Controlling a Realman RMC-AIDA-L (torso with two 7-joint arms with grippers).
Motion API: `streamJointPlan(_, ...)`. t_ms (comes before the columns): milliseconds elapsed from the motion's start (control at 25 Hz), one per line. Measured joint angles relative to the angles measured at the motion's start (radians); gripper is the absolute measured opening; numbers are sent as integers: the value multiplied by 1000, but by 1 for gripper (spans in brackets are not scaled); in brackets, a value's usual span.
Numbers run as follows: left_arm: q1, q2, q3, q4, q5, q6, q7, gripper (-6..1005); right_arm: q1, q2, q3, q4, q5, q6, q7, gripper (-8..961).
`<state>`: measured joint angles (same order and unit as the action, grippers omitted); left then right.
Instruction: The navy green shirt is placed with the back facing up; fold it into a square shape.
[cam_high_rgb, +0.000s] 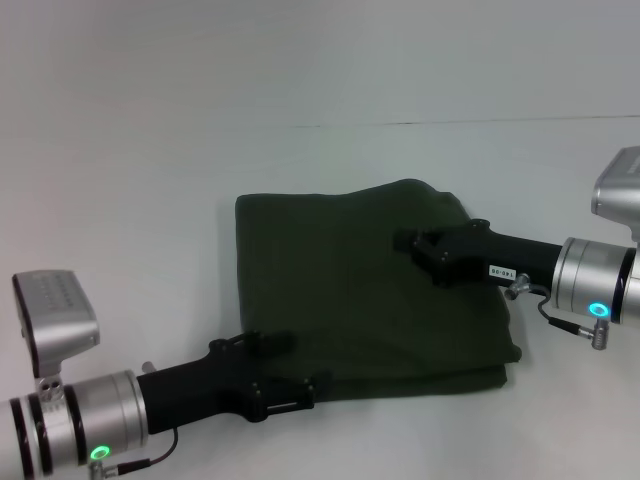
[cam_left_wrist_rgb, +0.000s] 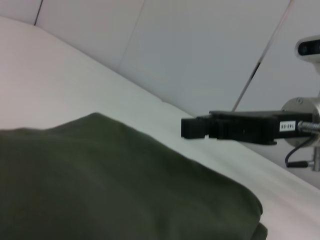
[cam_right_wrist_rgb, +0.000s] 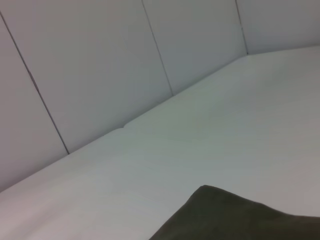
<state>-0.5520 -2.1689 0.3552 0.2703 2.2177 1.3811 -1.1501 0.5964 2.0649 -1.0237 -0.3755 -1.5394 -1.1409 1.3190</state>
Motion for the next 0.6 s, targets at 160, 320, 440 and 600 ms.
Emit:
streamJointPlan(160,19,2,1,5,6,5,-7,901,5,0,1,-7,1,3,0,82)
streamJointPlan(320,30,3,4,9,19,4,-16,901,9,1,2,-9,1,4,0,84)
streamJointPlan(440,34,3,5,17,32,30,-25,900,11,1,2,-10,1,5,0,86)
streamJointPlan(600,40,4,0,52,31,198,-26,900,11,1,2,-14,3,6,0,88)
